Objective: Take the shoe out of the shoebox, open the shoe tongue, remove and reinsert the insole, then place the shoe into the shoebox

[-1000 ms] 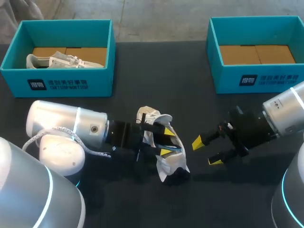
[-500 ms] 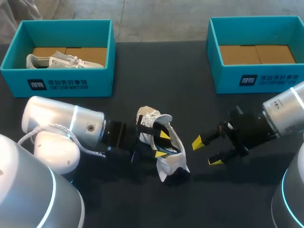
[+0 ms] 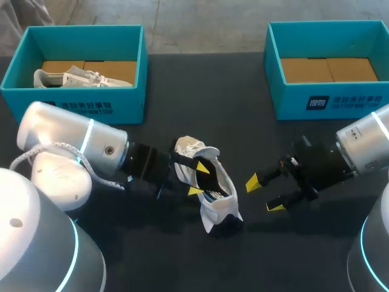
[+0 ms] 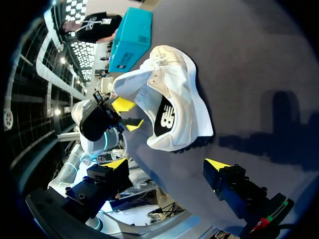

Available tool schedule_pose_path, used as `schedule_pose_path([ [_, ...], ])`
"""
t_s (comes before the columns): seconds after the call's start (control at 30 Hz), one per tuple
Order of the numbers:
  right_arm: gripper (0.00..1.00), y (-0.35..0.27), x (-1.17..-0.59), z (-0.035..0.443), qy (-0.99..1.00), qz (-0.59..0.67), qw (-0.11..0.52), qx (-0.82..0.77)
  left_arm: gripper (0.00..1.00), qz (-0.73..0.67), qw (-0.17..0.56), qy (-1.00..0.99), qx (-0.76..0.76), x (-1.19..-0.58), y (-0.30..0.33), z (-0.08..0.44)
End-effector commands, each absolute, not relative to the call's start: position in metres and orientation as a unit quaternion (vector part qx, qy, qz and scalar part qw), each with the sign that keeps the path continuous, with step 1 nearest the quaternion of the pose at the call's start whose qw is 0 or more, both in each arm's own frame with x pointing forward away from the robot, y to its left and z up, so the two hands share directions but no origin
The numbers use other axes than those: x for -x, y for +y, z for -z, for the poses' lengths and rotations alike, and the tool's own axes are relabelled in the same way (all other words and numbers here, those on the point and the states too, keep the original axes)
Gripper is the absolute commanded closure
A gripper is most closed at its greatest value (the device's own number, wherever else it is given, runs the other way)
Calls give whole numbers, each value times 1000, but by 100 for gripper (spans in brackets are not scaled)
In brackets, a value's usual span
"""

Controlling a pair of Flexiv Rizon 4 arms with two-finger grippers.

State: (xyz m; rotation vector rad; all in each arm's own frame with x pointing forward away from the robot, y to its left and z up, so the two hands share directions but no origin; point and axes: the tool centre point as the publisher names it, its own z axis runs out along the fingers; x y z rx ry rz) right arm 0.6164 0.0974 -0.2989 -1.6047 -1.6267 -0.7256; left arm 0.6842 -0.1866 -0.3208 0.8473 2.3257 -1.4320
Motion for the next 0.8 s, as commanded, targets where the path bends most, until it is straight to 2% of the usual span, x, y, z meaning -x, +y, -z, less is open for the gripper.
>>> schedule_pose_path([
  [0.03, 0, 98, -616, 299, -632, 281, 362, 625, 55, 474, 127, 815, -308, -686, -177, 306],
  [0.4, 0, 91, -622, 288, -650, 274, 350, 617, 56, 426, 85, 826, -359, -693, -180, 292],
  [0.8, 0, 46, -631, 258, -671, 253, 322, 618, 55, 356, 30, 833, -422, -687, -190, 279],
])
